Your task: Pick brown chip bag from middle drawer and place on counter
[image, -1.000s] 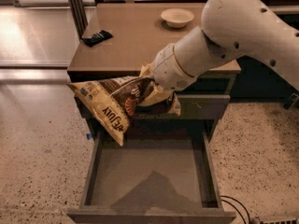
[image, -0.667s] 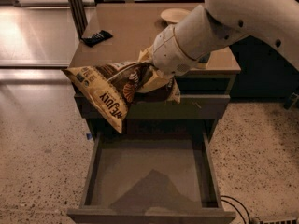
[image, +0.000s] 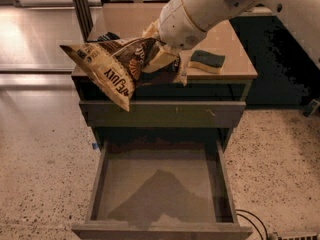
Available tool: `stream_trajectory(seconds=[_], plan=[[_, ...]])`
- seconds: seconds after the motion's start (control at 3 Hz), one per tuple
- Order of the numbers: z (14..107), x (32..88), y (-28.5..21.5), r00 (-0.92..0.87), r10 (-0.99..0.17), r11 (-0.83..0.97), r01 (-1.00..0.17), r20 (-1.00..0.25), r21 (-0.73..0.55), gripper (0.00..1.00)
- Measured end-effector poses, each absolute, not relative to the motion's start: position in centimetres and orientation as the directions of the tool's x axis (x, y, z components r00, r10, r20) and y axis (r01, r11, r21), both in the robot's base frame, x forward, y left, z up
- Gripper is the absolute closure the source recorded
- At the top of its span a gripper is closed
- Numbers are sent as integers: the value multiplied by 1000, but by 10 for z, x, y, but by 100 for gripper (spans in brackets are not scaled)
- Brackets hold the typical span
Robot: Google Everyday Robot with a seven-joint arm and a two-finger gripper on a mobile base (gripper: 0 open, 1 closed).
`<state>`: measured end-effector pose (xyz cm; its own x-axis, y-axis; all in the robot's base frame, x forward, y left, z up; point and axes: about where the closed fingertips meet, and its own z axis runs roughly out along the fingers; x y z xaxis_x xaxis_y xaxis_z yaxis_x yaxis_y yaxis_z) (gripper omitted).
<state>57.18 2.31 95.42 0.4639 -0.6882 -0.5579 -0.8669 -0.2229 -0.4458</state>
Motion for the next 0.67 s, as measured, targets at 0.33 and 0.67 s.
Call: stream_trajectory(seconds=[0.33,0.67], plan=[[976,620,23,473,-675,-200,-856,-566,-477,100],[974,624,27,477,-673,-208,-856,-566,-473,100]])
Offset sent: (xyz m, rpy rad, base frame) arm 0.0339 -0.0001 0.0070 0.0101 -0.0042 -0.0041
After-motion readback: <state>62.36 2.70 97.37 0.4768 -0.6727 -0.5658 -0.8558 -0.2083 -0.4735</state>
